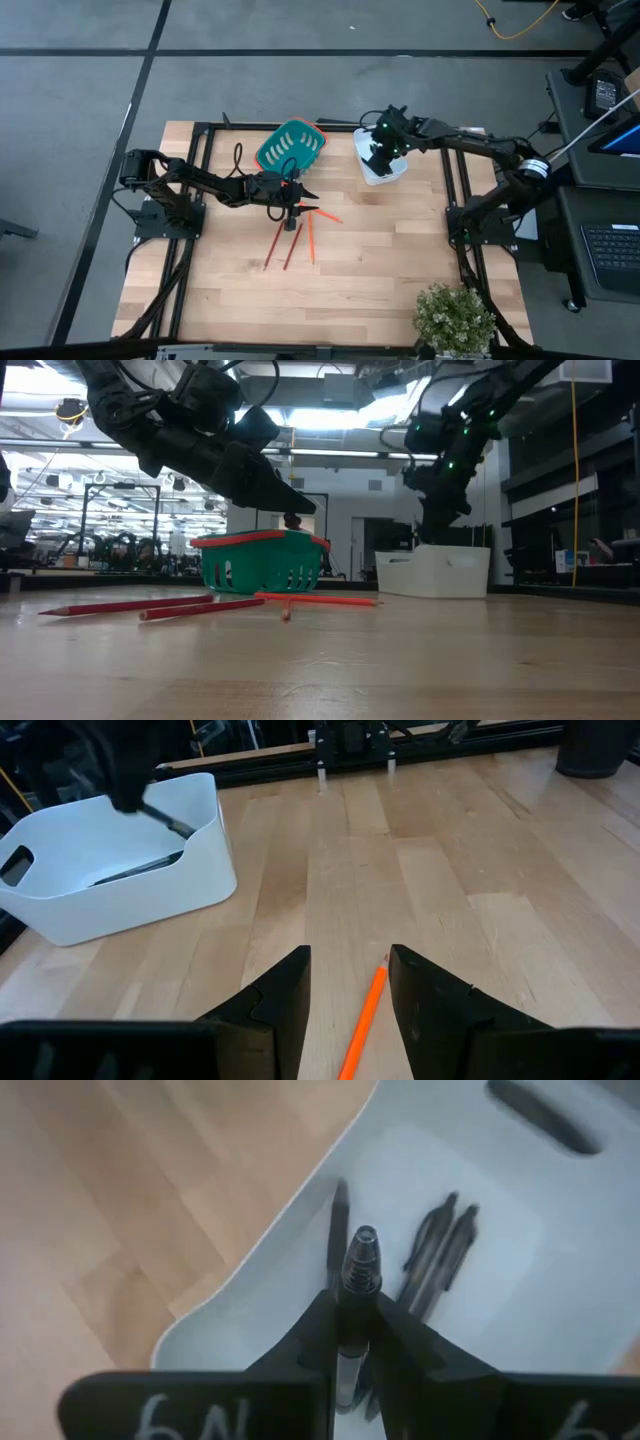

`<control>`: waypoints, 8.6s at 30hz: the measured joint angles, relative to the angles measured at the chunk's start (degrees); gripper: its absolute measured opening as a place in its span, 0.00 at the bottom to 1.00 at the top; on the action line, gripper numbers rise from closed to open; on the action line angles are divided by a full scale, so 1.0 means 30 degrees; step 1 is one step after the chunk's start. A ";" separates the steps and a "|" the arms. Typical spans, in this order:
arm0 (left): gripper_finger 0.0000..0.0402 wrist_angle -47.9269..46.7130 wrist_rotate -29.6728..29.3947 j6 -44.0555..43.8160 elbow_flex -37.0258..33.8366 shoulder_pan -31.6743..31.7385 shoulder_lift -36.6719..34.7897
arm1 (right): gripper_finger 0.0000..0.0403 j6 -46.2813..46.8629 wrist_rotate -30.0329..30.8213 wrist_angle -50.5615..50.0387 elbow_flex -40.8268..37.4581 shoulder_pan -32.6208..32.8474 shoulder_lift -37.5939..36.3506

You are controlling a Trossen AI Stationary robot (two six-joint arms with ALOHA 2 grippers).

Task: Sort pens & pencils
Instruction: Put the black pen into the white bin, then put the red pencil into the blue bin

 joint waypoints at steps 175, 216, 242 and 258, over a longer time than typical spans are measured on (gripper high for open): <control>0.29 -2.3067 -0.4845 -2.5397 0.6062 -0.8087 0.1574 | 0.54 -0.0066 -0.0739 2.2114 -1.3675 1.1683 -0.9025; 0.29 -2.3766 -0.5032 -2.5573 0.6062 -0.8007 0.1915 | 0.54 -0.0080 -0.0739 2.2121 -1.3675 1.1683 -0.9025; 0.13 -2.4142 -0.3301 -2.7612 0.6156 -0.7557 0.3104 | 0.54 -0.0401 -0.0747 2.2121 -1.3675 1.1683 -0.9018; 0.03 -2.3955 -0.3155 -2.6582 0.6149 -0.7591 0.3082 | 0.54 -0.0386 -0.0761 2.2120 -1.3675 1.1690 -0.9018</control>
